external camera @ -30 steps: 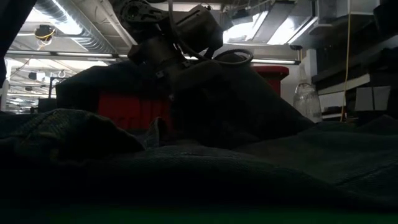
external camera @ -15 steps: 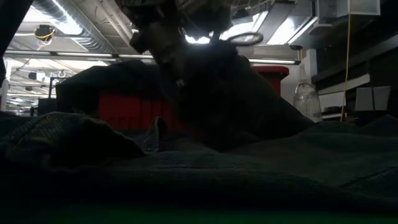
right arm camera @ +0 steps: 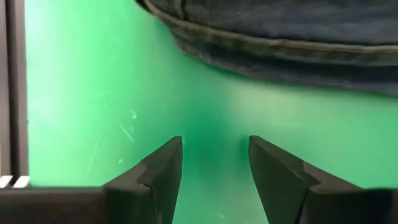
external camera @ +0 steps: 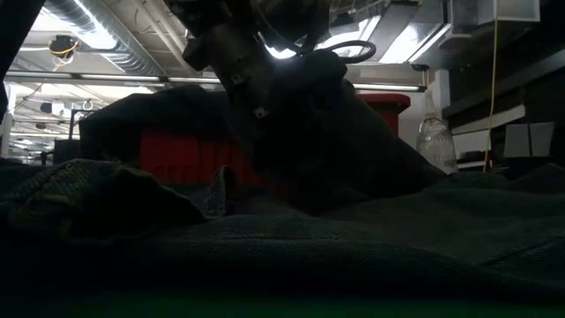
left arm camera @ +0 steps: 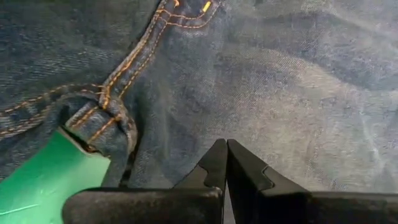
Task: Fold laundry
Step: Fold the dark blue jeans
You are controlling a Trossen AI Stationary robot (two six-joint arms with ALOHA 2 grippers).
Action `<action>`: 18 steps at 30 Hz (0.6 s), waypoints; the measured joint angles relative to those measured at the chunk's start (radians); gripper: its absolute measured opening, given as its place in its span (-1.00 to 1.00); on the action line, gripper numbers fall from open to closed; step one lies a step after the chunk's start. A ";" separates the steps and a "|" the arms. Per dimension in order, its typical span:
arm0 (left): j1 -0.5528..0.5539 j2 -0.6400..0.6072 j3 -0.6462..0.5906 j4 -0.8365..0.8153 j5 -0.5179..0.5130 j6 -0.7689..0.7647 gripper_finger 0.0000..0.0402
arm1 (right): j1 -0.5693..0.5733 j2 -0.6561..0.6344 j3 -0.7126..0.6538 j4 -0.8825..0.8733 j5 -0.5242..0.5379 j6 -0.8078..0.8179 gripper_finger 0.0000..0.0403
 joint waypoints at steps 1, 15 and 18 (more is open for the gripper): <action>0.000 0.000 0.000 0.005 0.000 -0.008 -0.98 | -0.001 0.014 0.000 0.010 0.001 0.000 -0.08; 0.000 0.000 0.001 -0.001 0.008 0.006 -0.98 | -0.001 0.053 0.000 0.012 0.109 -0.015 -0.08; 0.000 0.000 0.001 0.002 0.008 0.007 -0.98 | -0.002 0.054 -0.001 0.022 0.151 -0.045 -0.08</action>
